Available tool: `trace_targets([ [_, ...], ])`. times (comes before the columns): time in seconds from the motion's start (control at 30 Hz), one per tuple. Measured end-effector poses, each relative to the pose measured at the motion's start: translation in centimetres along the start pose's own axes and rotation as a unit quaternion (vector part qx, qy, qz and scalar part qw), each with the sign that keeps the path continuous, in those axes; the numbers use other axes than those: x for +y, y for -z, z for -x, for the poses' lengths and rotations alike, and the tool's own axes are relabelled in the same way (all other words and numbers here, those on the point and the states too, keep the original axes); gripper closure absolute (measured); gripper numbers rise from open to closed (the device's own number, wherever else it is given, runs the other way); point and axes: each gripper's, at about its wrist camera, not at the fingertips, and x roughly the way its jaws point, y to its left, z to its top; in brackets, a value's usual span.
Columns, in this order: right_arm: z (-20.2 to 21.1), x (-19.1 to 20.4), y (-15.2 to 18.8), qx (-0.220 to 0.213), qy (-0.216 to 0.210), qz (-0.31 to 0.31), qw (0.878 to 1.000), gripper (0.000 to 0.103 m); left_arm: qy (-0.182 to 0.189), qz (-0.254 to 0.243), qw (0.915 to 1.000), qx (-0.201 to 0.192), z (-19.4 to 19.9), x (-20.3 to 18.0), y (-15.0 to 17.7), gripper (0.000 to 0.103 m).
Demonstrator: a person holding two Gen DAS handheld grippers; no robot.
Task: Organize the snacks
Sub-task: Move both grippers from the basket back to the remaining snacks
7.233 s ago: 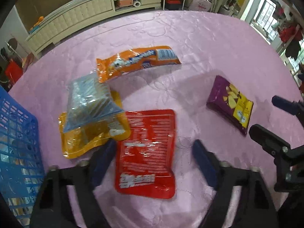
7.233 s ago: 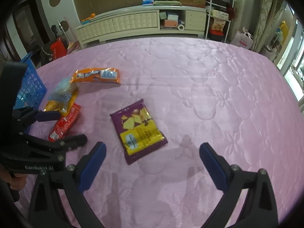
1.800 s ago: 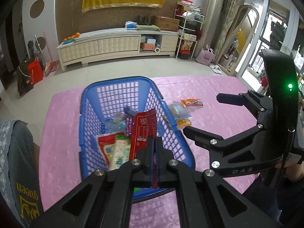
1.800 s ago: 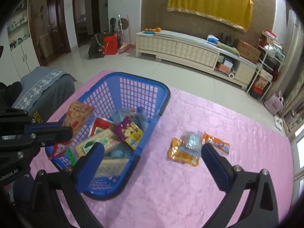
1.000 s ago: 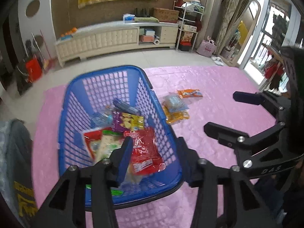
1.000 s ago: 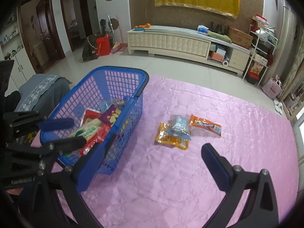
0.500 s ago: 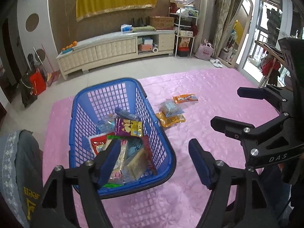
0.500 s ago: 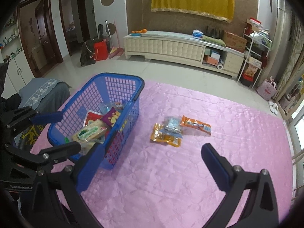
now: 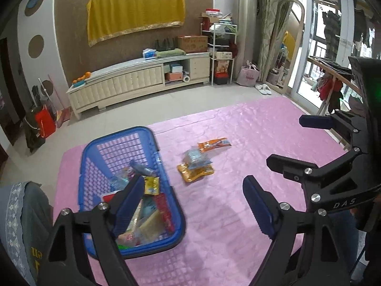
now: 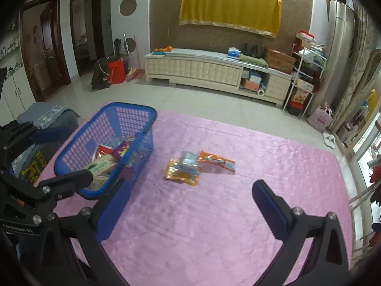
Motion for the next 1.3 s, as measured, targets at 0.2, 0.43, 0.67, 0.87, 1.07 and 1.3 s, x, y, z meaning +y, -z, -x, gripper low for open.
trace_targets([
  [0.2,-0.8,-3.2,0.8,0.002,0.016,-0.007,1.0,0.0,0.004,-0.008,0.9998,0.016,-2.8,-2.3,-0.8,0.02],
  [0.43,-3.5,-6.7,1.5,0.021,0.023,-0.017,0.999,0.0,0.001,-0.016,0.9986,0.05,-7.3,-4.8,-1.5,0.02],
  [0.67,-7.2,-9.5,0.7,0.037,0.024,-0.011,0.999,0.0,-0.006,-0.005,0.997,0.077,-11.9,-5.5,-2.2,0.02],
  [0.87,-10.7,-10.6,0.7,0.049,0.029,-0.023,0.998,0.0,-0.015,0.007,0.9956,0.092,-15.7,-5.4,-3.4,0.02],
  [1.07,-14.2,-11.9,1.0,0.069,0.018,-0.04,0.997,0.0,-0.032,0.021,0.9934,0.108,-19.0,-4.6,-4.2,0.02],
  [1.3,-17.1,-13.4,0.2,0.083,0.021,-0.061,0.994,0.0,-0.036,0.037,0.9901,0.131,-22.6,-4.0,-5.0,0.02],
])
